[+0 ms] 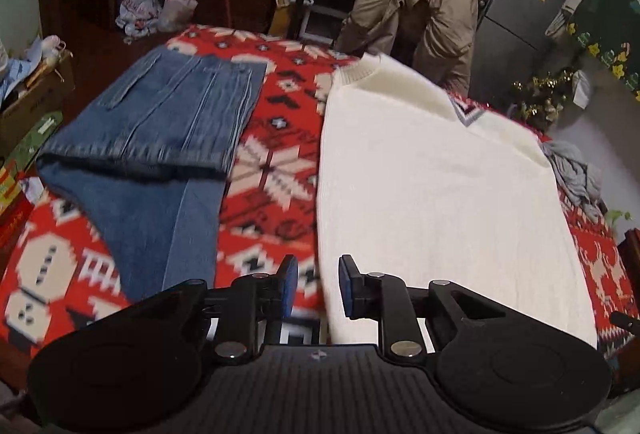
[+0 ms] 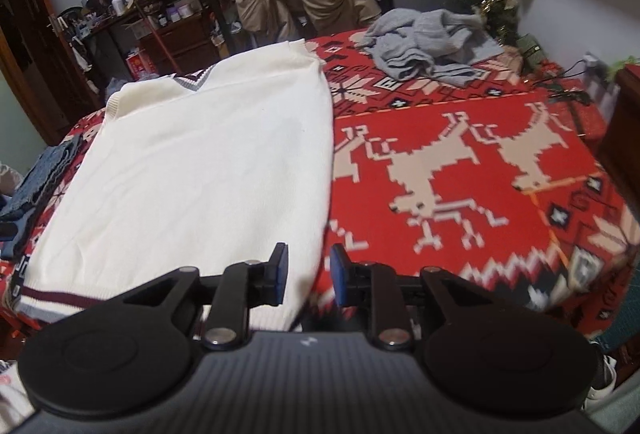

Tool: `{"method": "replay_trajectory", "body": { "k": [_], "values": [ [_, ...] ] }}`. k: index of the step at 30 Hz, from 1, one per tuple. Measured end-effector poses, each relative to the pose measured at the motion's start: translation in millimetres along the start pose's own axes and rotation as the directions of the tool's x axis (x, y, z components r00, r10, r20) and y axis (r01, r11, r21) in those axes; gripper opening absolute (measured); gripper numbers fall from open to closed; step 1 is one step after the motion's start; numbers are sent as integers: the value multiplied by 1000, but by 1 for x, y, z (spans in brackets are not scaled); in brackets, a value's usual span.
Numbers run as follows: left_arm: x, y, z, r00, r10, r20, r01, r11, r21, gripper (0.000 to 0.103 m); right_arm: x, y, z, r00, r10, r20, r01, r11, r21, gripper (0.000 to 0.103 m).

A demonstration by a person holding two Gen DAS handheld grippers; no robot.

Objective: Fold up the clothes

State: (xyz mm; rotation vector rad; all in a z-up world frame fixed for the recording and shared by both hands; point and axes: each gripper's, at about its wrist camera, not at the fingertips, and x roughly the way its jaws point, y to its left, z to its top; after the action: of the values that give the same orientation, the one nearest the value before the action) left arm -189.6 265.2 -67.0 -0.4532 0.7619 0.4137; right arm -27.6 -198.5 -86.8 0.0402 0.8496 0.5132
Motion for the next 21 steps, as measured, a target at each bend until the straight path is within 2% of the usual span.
{"method": "replay_trajectory", "body": {
  "k": [6,8,10,13,16,18,21],
  "values": [
    [29,-19,40,999,7,48,-11,998,67,22,31,-1,54,1000,17,8,-17,999,-36,25],
    [44,-18,58,996,24,81,-28,998,53,25,46,-3,78,1000,22,9,-21,999,-44,28],
    [64,-13,79,997,28,75,-28,1000,1,36,67,-7,99,1000,28,1,-28,999,-22,30],
    [88,-13,104,998,3,55,-2,1000,-22,32,100,-8,126,1000,15,-11,-15,1000,-22,30],
    [108,-32,117,996,-61,57,58,997,58,31,133,3,152,997,62,-42,-65,994,-93,30],
    [127,-50,120,996,-83,19,81,991,106,25,154,19,161,992,100,-81,-111,983,-145,30],
    [155,-75,120,995,-95,-37,100,980,170,24,190,40,167,985,117,-129,-140,973,-183,30]
  ]
}}
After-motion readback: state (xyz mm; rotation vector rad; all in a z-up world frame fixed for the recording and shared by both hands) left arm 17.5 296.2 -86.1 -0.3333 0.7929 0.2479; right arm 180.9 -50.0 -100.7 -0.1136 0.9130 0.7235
